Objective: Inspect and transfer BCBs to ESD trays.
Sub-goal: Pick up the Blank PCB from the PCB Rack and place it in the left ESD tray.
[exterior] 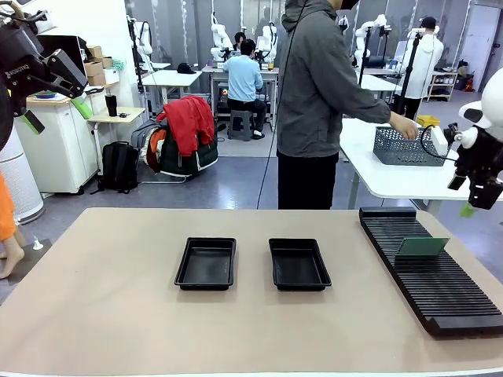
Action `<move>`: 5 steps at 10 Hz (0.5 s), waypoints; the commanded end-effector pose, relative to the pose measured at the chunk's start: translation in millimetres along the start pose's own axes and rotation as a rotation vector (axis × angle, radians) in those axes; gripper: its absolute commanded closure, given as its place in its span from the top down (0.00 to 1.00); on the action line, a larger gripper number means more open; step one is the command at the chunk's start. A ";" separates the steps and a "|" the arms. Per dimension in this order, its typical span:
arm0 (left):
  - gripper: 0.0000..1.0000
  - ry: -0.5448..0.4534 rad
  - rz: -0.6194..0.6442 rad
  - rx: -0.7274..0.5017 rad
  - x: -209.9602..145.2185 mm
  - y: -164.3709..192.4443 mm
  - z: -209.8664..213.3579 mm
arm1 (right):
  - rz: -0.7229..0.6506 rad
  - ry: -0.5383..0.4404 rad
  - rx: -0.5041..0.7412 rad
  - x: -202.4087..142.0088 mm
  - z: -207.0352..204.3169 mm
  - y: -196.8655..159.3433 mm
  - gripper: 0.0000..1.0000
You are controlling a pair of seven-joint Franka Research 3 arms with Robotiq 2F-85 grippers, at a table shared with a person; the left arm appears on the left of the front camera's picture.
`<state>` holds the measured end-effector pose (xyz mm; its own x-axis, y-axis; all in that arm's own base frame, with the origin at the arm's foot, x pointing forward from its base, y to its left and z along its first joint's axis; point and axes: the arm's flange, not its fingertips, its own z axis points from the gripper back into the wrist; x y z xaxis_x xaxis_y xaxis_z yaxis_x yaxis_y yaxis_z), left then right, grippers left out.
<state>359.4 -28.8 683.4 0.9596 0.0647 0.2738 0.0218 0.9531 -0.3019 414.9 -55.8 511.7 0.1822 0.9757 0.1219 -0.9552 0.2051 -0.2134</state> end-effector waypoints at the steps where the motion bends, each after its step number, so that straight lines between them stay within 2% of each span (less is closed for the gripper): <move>1: 1.00 -0.003 0.002 -0.003 0.7 1.1 0.3 | 0.065 0.016 -0.029 -10.4 -18.1 -2.8 1.00; 5: 1.00 -0.003 0.002 -0.003 0.7 1.1 0.3 | 0.154 0.033 -0.046 -18.1 -51.9 -8.2 1.00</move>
<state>359.4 -28.8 683.4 0.9596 0.0647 0.2738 0.0219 0.9531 -0.3019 429.3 -64.7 471.1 0.0692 0.9945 0.0785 -0.9644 0.0868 -0.2500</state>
